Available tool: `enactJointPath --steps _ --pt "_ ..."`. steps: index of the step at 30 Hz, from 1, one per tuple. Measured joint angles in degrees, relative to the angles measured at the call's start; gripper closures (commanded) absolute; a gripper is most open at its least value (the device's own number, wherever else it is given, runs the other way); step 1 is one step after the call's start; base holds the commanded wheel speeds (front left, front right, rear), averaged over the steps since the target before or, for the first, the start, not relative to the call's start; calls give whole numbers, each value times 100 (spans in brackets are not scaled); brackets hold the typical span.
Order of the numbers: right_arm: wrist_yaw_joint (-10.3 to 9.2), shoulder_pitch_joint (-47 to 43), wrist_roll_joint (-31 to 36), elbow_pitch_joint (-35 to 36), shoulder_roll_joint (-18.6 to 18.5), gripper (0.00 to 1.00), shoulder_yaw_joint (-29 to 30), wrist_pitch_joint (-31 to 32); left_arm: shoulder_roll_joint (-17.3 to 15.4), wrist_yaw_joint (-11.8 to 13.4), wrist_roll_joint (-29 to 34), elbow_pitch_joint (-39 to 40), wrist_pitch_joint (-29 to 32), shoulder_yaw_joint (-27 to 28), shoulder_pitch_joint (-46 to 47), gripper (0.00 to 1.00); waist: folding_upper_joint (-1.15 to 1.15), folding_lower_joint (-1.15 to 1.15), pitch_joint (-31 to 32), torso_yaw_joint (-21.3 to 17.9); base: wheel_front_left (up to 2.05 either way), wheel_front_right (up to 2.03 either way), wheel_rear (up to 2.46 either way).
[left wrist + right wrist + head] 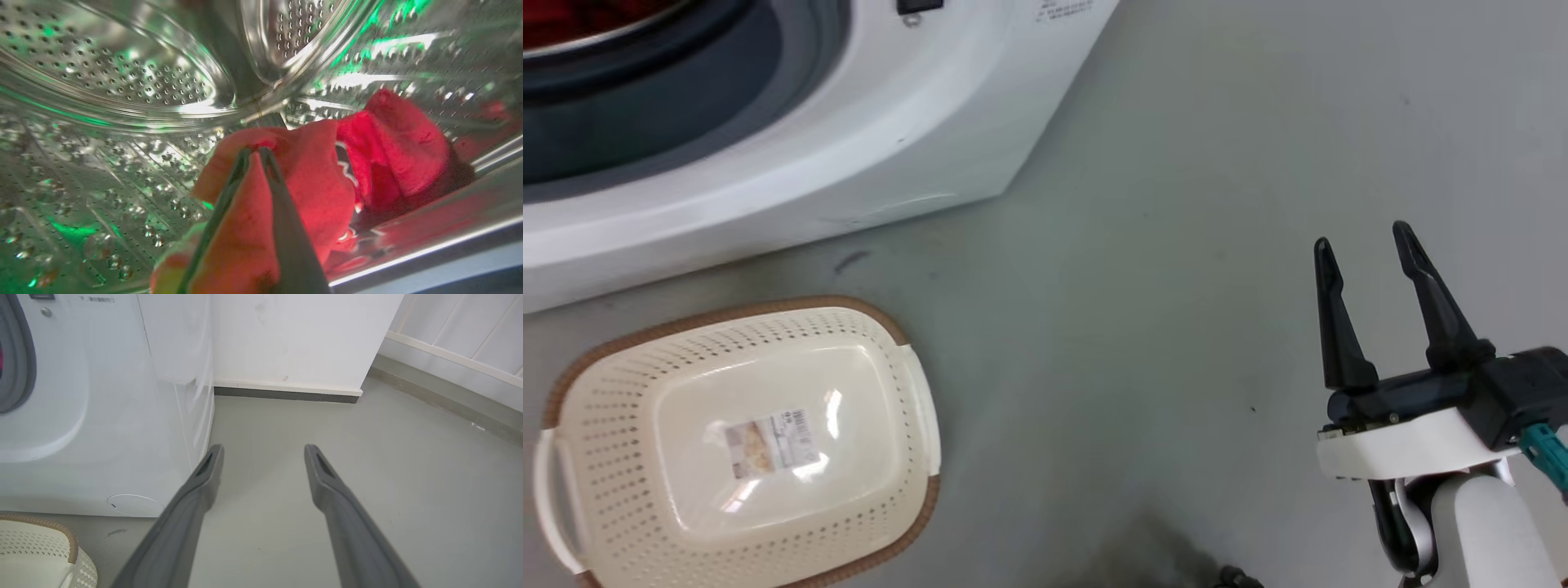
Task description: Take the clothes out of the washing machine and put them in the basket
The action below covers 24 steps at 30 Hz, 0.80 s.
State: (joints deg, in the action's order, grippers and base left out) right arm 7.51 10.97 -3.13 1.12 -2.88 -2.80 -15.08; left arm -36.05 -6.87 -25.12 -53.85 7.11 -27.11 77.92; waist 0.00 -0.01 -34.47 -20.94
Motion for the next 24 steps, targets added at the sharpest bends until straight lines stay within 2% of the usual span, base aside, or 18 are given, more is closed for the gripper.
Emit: enactJointPath --steps 7,9,14,17,20,24 --pt "1 -179 272 -79 3 0 103 0 508 84 -303 -202 -1713 183 -959 100 0 0 700 342 0 0 0" --pt "1 -286 337 -113 3 0 167 0 670 90 -393 -209 -2023 255 -1248 100 0 -1 906 437 0 0 0" --pt "1 -466 530 -192 2 0 255 0 950 135 -517 116 -2201 488 -2011 100 0 -1 1405 690 0 0 0" --pt "1 -544 587 -220 1 0 310 0 1002 242 -341 837 -2204 714 -2532 100 0 -1 1694 833 0 0 0" --pt "1 -631 655 -243 0 0 359 0 1200 372 -135 1666 -2209 1087 -3296 100 0 -1 2038 1033 0 0 0" --pt "1 -753 712 -281 1 0 388 0 1336 403 125 2382 -2217 1338 -3950 100 0 -1 2345 1229 0 0 0"
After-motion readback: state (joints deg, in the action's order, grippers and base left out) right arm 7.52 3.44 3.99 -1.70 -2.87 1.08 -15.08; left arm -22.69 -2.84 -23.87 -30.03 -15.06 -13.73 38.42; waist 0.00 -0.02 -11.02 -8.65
